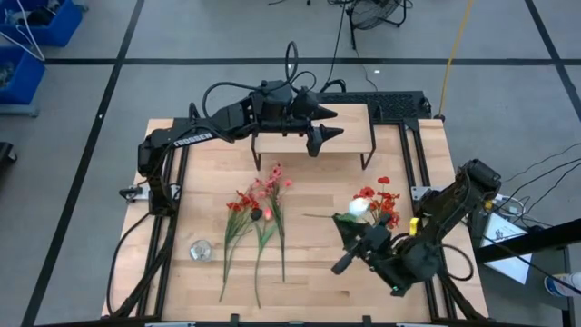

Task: Pick and place flowers into a vace then onto a shelf
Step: Put the white flower into the right transparent vase

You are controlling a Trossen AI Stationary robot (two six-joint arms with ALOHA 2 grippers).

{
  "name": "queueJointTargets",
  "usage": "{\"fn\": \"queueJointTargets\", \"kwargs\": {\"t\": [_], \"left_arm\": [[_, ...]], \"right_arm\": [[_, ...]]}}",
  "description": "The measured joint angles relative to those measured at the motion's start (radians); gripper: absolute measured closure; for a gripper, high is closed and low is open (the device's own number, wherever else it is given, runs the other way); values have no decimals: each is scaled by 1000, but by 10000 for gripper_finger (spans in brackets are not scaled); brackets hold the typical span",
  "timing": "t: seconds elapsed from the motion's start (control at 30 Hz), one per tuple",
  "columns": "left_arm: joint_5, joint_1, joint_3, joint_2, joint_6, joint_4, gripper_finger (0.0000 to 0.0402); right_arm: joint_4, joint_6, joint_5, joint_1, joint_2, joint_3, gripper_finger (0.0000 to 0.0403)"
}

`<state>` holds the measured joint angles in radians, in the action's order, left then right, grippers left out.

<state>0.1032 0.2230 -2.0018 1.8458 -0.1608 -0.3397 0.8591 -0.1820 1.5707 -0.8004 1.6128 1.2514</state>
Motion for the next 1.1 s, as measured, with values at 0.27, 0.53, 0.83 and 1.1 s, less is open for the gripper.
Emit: {"fn": "queueJointTargets", "kwargs": {"t": [0.27, 0.53, 0.83, 1.1], "left_arm": [[0, 0, 0, 0, 0, 0, 128], [0, 0, 0, 0, 0, 0, 128], [0, 0, 0, 0, 0, 0, 128], [0, 0, 0, 0, 0, 0, 128]], "right_arm": [[-21, 195, -5, -5, -25, -104, 403], [-136, 505, -74, 63, -41, -223, 403], [-192, 509, -3, 68, -60, -246, 403], [-223, 362, -4, -94, -121, -246, 403]]}}
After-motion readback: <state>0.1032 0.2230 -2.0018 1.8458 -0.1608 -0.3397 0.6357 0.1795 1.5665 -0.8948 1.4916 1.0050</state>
